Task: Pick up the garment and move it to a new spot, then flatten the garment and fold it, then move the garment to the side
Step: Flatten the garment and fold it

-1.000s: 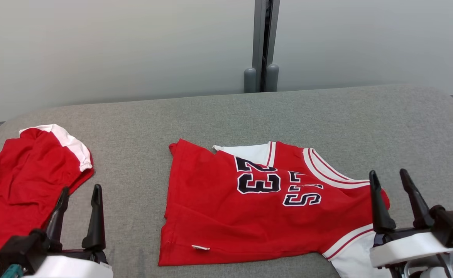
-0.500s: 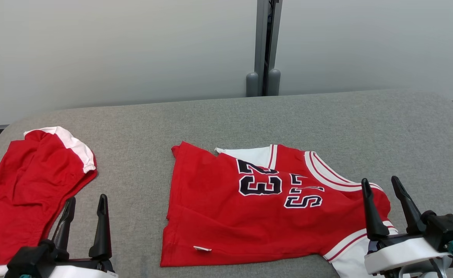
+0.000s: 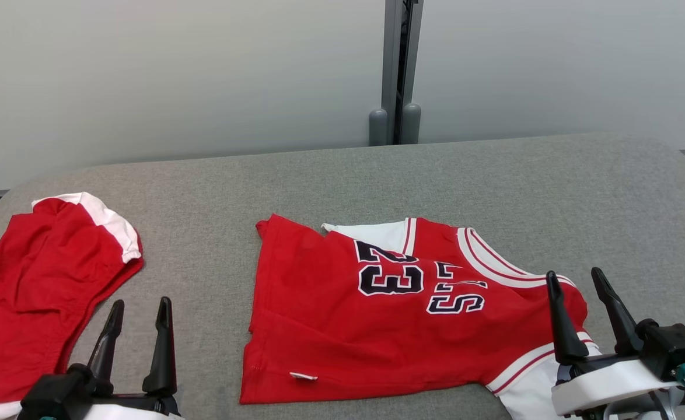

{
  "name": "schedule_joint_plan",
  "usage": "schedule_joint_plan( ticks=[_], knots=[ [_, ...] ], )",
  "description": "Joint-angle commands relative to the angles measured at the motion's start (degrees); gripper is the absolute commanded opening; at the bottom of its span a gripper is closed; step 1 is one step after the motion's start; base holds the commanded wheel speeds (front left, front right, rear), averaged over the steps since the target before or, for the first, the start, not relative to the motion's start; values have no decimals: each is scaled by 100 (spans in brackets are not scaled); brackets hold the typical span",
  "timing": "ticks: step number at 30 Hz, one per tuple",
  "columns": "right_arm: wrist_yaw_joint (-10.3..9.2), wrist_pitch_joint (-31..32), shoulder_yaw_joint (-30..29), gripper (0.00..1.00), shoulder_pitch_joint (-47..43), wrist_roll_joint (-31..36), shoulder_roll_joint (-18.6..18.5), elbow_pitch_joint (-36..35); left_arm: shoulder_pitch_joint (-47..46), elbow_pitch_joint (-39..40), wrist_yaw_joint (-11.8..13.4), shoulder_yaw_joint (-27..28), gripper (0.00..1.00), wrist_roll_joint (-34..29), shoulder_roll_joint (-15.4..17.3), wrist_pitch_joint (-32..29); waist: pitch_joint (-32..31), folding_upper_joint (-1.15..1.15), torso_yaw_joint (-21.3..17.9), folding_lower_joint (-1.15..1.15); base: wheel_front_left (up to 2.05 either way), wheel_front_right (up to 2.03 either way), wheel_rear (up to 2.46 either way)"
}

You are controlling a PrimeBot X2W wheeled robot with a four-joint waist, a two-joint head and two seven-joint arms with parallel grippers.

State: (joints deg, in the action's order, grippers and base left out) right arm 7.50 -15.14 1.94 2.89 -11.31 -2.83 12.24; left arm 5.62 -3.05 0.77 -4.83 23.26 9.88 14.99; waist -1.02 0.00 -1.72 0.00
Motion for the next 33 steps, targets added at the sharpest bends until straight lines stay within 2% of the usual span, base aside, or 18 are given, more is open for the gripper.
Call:
schedule_joint_plan(
  ticks=[1, 10, 20, 27, 33],
  knots=[
    [0, -9, -26, 100, -10, -12, -77, 23, 46, -53, -49, -8, 100, -1, -7, 19, 0, 0, -15, 0, 0, 0, 0],
    [0, 240, -273, 100, -12, -166, -427, -55, -4, -336, -228, -209, 100, 166, 13, -318, 26, 0, -162, 0, 0, 0, 0],
    [0, 1976, -365, 100, -487, -745, -766, 161, -113, -575, -353, -399, 100, 316, 124, -841, 92, 0, -299, 0, 0, 0, 0],
    [0, 2965, -489, 100, -791, -997, -735, 262, -180, -695, -474, -597, 100, 364, 194, -1189, 162, 0, -345, 0, 0, 0, 0],
    [0, 3296, -600, 100, -782, -969, -534, 433, -216, -835, -566, -800, 100, 433, 273, -1595, 275, 0, -388, 0, 0, 0, 0]
  ],
)
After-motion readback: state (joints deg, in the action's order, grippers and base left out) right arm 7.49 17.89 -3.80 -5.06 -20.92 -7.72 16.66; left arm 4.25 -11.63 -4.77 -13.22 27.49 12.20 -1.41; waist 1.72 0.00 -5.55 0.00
